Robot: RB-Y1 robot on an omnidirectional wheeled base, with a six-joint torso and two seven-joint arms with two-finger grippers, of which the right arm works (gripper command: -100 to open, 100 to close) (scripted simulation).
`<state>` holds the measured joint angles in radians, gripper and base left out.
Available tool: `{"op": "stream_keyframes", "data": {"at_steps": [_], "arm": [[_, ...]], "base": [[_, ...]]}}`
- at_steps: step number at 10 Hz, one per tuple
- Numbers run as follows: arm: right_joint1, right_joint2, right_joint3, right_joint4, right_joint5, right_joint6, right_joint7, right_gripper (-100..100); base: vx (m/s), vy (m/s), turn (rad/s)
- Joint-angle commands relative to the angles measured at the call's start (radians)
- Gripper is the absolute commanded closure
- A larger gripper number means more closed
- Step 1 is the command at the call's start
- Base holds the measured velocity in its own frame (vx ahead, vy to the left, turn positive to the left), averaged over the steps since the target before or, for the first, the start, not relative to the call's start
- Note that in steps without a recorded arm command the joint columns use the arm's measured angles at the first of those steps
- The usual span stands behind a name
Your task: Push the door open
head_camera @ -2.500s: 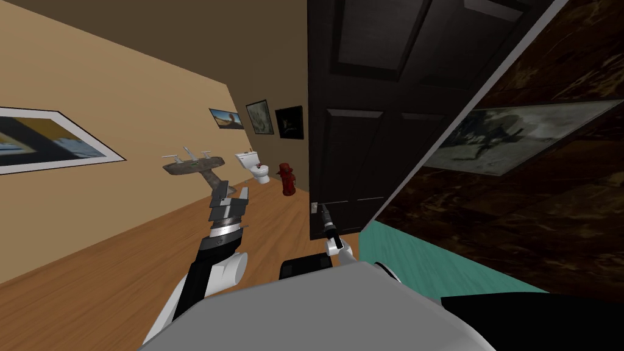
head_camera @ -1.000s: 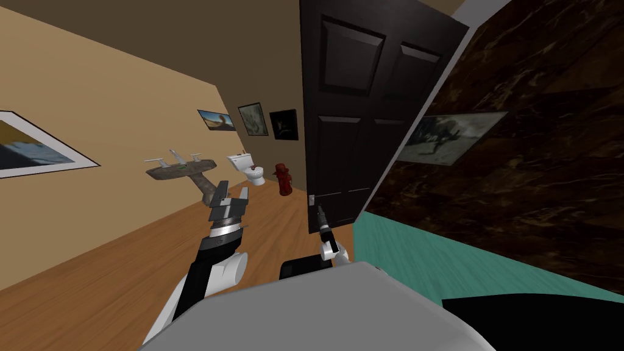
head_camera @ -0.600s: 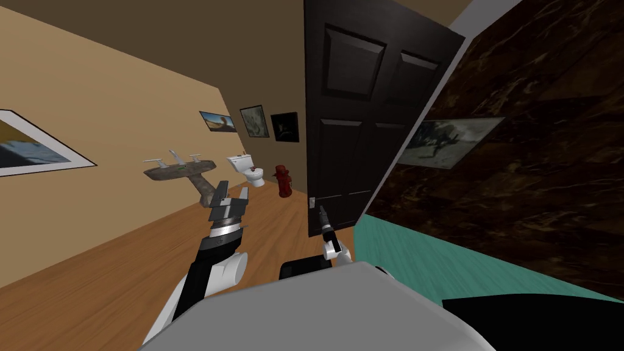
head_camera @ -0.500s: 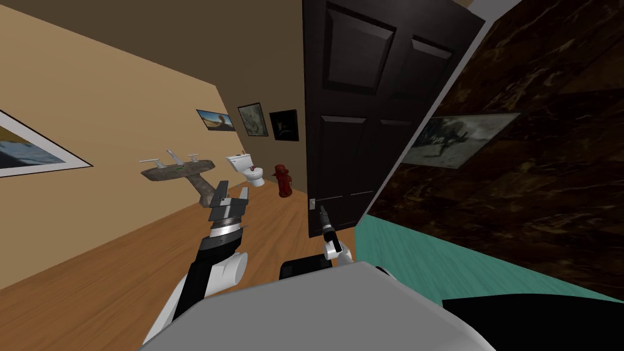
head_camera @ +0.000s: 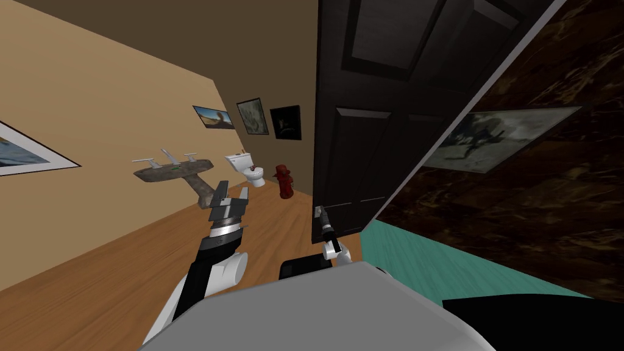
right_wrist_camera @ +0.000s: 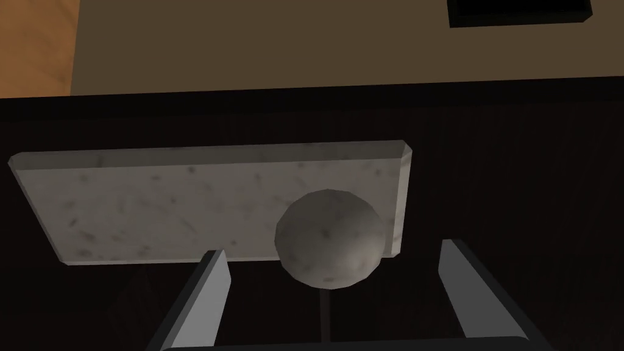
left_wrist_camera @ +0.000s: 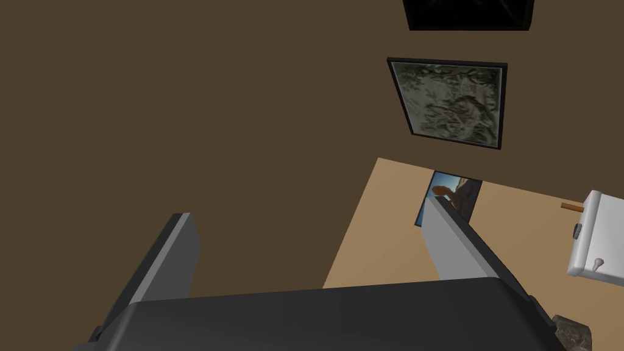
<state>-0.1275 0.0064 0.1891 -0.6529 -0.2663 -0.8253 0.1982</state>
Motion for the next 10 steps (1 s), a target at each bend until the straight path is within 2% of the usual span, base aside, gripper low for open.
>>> {"op": "stream_keyframes", "data": {"at_steps": [1, 2, 7, 8, 10], "arm": [[0.0, 0.0, 0.0, 0.0, 0.0, 0.0, 0.0, -100], [0.0, 0.0, 0.0, 0.0, 0.0, 0.0, 0.0, 100], [0.0, 0.0, 0.0, 0.0, 0.0, 0.0, 0.0, 100], [-0.002, -0.019, -0.015, 0.002, -0.008, 0.004, 0.004, 100], [-0.005, -0.032, -0.032, 0.002, -0.018, 0.006, 0.008, 100]], "base": [[0.058, 0.033, -0.026], [-0.012, -0.003, 0.022], [-0.01, -0.006, 0.004], [0.091, 0.051, -0.037], [0.16, 0.097, -0.051]]}}
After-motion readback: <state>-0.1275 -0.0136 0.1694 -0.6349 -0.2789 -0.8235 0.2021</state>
